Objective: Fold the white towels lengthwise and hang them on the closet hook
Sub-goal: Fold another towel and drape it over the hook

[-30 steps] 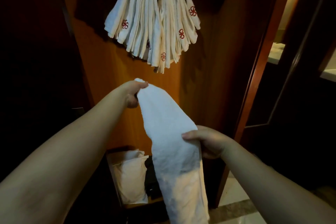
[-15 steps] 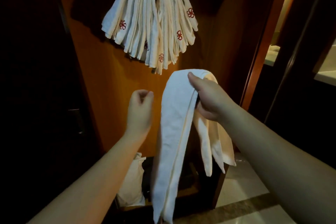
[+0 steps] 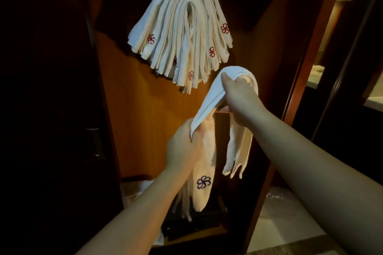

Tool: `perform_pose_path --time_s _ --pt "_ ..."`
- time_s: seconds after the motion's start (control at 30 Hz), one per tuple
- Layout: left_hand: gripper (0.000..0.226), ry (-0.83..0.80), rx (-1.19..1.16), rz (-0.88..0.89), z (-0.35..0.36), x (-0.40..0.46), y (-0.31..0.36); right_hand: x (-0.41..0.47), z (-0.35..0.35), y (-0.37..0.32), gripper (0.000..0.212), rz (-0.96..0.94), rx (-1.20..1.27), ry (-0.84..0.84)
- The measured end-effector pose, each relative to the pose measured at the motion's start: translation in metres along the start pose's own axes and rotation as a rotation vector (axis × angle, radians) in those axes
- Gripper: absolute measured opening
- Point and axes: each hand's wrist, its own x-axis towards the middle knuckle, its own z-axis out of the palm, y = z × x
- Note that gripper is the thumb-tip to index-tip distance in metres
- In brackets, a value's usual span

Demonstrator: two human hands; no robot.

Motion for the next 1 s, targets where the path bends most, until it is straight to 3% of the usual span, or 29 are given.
perform_pose_path --time_s 0.07,0.23,0.37,0.47,0.57,0.63,0.7,0.77,0.87,0.93,1.0 --pt "0.012 -0.004 0.142 -0.024 -0.003 0.002 -0.019 0.006 -0.008 0.000 0.023 0.035 0.095 0.025" --pt "0.010 -0.041 0.383 -0.152 -0.022 0.005 -0.075 0.022 -0.031 0.008 0.024 0.076 0.133 0.131" --pt "0.006 -0.018 0.482 -0.142 -0.048 0.005 -0.107 0.030 -0.047 0.019 0.019 0.172 0.287 0.234" --pt "0.011 0.010 0.316 -0.196 -0.066 0.009 -0.115 0.036 -0.056 0.025 0.024 0.216 0.365 0.278" --pt "0.026 0.066 -0.111 -0.267 -0.086 0.017 -0.103 0.042 -0.064 0.029 0.018 0.229 0.435 0.325" --pt "0.030 0.225 -0.363 -0.154 -0.110 0.031 -0.082 0.048 -0.068 0.030 0.008 0.208 0.459 0.332" --pt "0.023 0.338 -0.597 0.014 -0.140 0.046 -0.060 0.054 -0.072 0.029 0.022 0.185 0.536 0.318" --pt "0.031 0.191 -0.784 0.073 -0.157 0.055 -0.053 0.059 -0.073 0.027 0.032 0.166 0.623 0.317" --pt "0.036 -0.074 -0.584 -0.124 -0.145 0.036 -0.063 0.062 -0.072 0.035 0.015 0.183 0.668 0.327" --pt "0.038 -0.105 -0.441 -0.209 -0.139 0.022 -0.074 0.062 -0.071 0.047 0.015 0.218 0.673 0.326" --pt "0.028 -0.058 -0.514 -0.239 -0.143 0.017 -0.075 0.061 -0.070 0.062 0.018 0.238 0.668 0.310"
